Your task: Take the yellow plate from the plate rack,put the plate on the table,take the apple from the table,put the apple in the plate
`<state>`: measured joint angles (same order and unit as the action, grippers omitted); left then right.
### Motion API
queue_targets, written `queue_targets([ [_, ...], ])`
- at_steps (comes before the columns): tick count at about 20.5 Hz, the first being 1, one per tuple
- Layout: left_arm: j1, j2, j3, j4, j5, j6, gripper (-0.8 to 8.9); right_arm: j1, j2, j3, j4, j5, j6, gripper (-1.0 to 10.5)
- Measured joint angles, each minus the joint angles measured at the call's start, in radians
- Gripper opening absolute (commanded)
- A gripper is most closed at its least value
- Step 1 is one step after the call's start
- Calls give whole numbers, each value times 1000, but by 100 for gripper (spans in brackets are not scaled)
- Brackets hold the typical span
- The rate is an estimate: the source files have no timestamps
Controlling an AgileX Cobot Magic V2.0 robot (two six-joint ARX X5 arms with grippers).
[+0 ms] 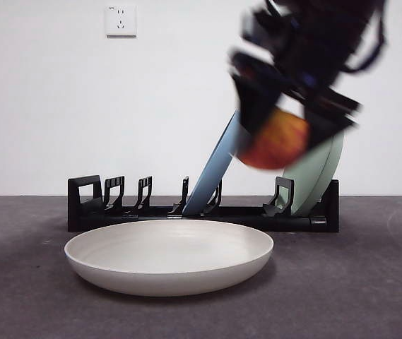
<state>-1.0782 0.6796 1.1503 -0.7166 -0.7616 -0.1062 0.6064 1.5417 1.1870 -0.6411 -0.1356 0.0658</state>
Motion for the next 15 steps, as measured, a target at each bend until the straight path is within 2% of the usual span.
queue_targets([
  [6, 0, 0, 0, 0, 0, 0, 314, 141, 123, 172, 2, -1, 1, -12],
  [11, 0, 0, 0, -3, 0, 0, 314, 154, 314, 188, -3, 9, 1, -12],
  [15, 0, 0, 0, -25, -1, 0, 314, 154, 397, 188, -5, 13, 1, -12],
])
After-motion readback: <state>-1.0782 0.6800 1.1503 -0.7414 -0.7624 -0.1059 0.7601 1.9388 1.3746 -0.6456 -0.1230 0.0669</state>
